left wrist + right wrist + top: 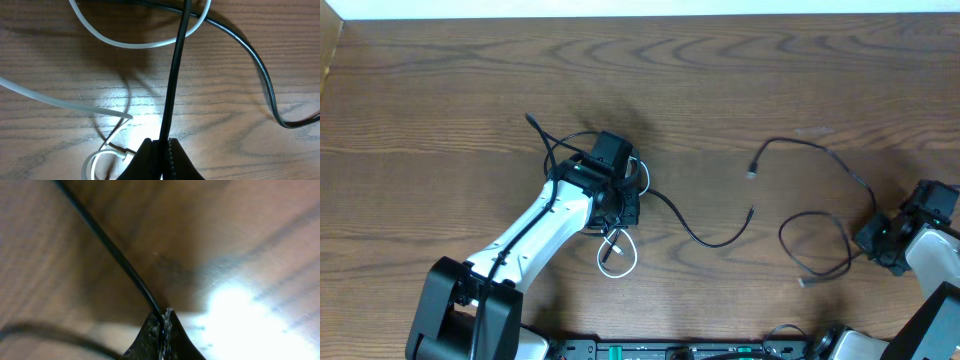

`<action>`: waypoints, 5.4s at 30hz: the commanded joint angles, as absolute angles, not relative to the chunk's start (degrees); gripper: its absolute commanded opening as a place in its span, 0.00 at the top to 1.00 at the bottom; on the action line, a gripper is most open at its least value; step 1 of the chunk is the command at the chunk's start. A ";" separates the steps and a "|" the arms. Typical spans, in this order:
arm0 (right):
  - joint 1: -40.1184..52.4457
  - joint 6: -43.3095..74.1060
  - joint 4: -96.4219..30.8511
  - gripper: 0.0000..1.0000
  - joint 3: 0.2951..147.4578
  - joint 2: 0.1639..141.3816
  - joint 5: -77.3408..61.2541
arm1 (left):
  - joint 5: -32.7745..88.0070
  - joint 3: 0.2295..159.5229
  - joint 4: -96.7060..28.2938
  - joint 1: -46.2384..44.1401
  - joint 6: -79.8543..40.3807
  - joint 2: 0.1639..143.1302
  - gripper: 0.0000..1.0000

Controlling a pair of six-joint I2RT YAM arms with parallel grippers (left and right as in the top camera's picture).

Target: Untangle cables

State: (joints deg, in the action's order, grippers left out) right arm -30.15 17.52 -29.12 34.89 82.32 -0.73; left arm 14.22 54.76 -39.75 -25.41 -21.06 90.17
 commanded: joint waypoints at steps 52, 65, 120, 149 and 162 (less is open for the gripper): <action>-36.03 15.84 -48.97 0.53 80.47 82.15 -0.10 | 13.45 54.59 -40.05 -25.47 -21.34 90.56 0.92; -31.11 13.78 -60.90 0.44 80.44 87.37 -15.03 | 49.54 56.40 -10.04 -25.80 -27.07 90.15 0.92; -5.19 6.55 -64.97 0.27 77.76 88.51 -14.98 | 17.28 55.61 -7.20 -35.81 -44.86 104.27 0.70; 6.96 6.57 -53.34 0.27 69.45 88.51 -15.18 | 15.53 55.61 -20.60 -34.46 -33.36 86.30 0.57; 7.18 6.59 -53.34 0.27 69.45 88.51 -15.18 | 15.59 55.61 -4.32 -34.48 -39.13 102.39 0.50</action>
